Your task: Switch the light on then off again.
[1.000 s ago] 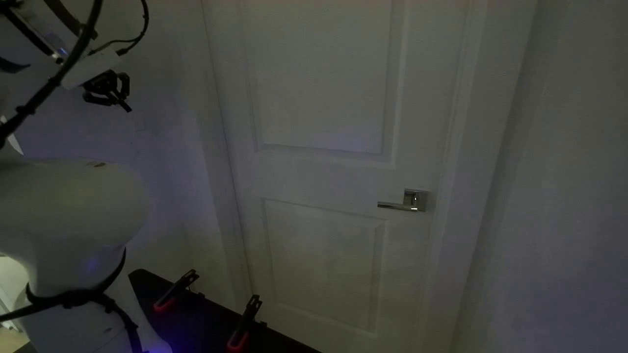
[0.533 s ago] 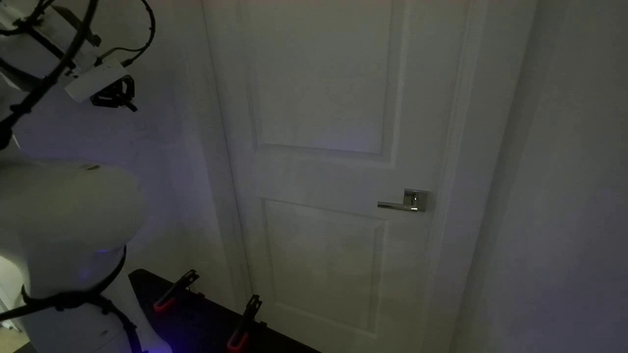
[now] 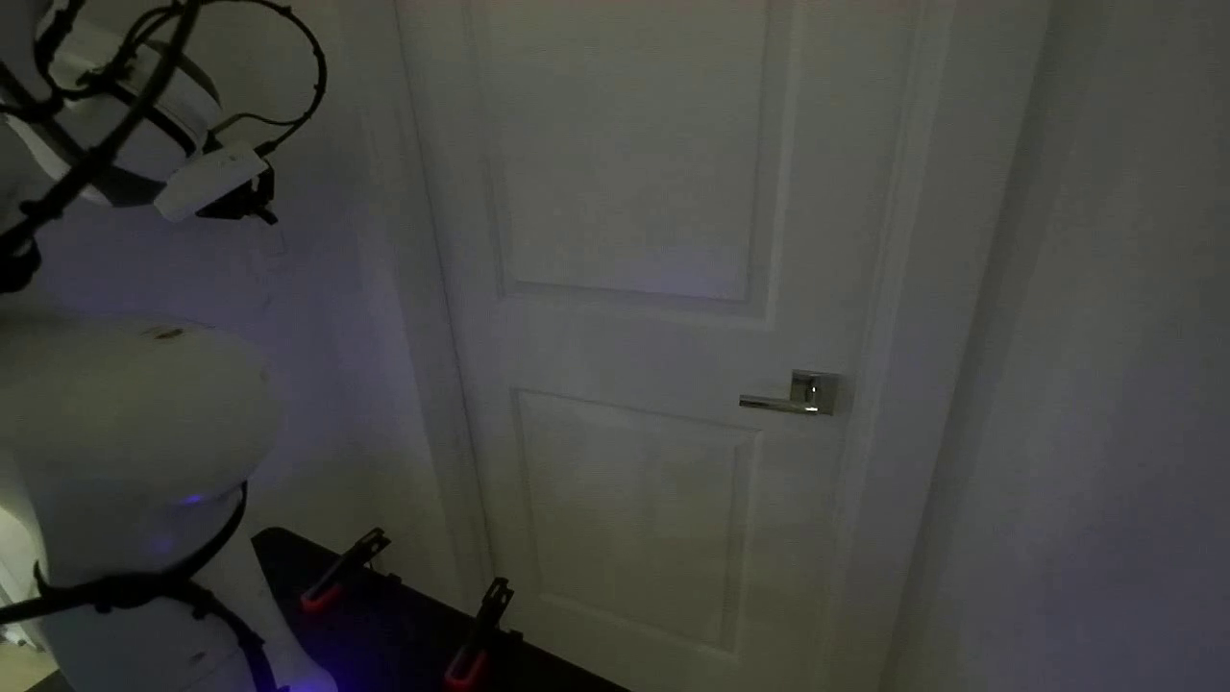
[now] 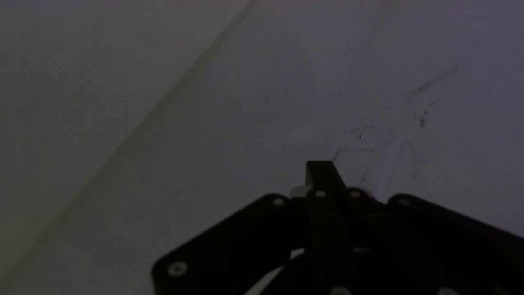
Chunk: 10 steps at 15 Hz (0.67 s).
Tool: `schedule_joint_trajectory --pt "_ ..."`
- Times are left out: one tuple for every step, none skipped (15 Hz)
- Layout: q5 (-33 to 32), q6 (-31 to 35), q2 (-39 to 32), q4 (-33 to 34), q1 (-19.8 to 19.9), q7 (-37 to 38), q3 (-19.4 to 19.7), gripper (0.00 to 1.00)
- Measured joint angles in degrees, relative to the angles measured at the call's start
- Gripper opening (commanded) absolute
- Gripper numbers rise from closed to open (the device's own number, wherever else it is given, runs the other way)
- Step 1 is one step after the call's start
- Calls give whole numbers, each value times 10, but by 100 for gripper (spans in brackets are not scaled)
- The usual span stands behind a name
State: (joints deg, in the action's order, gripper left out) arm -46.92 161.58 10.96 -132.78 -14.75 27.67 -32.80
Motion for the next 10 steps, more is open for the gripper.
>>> schedule_joint_trajectory --pt "-16 4 -4 2 4 14 -1 0" --pt "-32 7 -9 4 7 27 -2 0" --pt "-49 10 -13 7 10 42 -3 0" --pt "-66 14 -18 10 13 56 -3 0" --pt "-83 17 -24 15 16 70 -4 0" --pt "-98 21 -29 19 17 84 -4 0" --pt "-113 24 -36 25 18 97 -4 0" --pt "-129 26 -42 31 18 110 -4 0" --pt "-145 27 -50 37 18 123 -5 0" --pt "-161 27 -57 45 18 135 -5 0"
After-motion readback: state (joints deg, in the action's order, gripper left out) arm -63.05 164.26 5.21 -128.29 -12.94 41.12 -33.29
